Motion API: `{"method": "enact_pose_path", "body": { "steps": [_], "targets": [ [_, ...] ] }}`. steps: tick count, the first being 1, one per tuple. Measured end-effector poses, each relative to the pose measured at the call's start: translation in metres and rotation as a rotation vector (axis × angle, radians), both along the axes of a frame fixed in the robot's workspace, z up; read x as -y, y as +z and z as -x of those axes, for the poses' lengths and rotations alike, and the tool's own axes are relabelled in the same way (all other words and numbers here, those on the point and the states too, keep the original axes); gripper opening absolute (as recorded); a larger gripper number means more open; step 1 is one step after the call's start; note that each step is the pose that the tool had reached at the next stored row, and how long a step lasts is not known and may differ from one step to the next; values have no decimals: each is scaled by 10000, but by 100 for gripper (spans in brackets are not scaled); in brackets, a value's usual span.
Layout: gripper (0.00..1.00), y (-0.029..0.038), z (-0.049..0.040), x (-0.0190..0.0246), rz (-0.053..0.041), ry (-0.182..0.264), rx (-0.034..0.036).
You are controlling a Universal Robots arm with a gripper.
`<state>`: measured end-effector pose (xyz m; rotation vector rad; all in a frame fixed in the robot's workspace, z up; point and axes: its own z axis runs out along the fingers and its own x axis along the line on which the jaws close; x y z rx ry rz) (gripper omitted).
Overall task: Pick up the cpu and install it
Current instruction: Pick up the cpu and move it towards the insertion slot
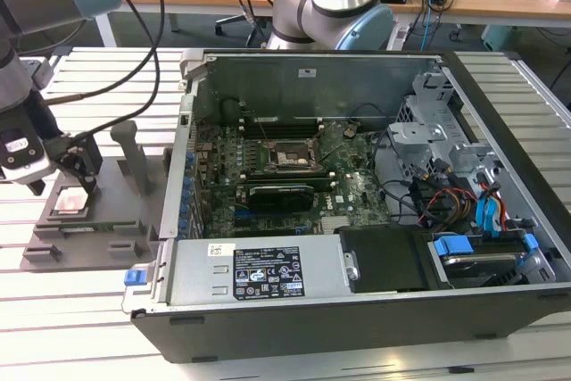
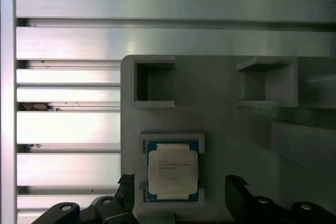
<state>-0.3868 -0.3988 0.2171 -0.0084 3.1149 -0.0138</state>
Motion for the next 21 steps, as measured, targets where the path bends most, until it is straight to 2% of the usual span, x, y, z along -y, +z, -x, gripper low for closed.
{"method": "enact_pose_path", "body": {
  "steps": [17,21],
  "targets": [
    [78,-89,-18,0,21,0,1],
    [78,-106,-31,0,61,1,1]
  ]
}}
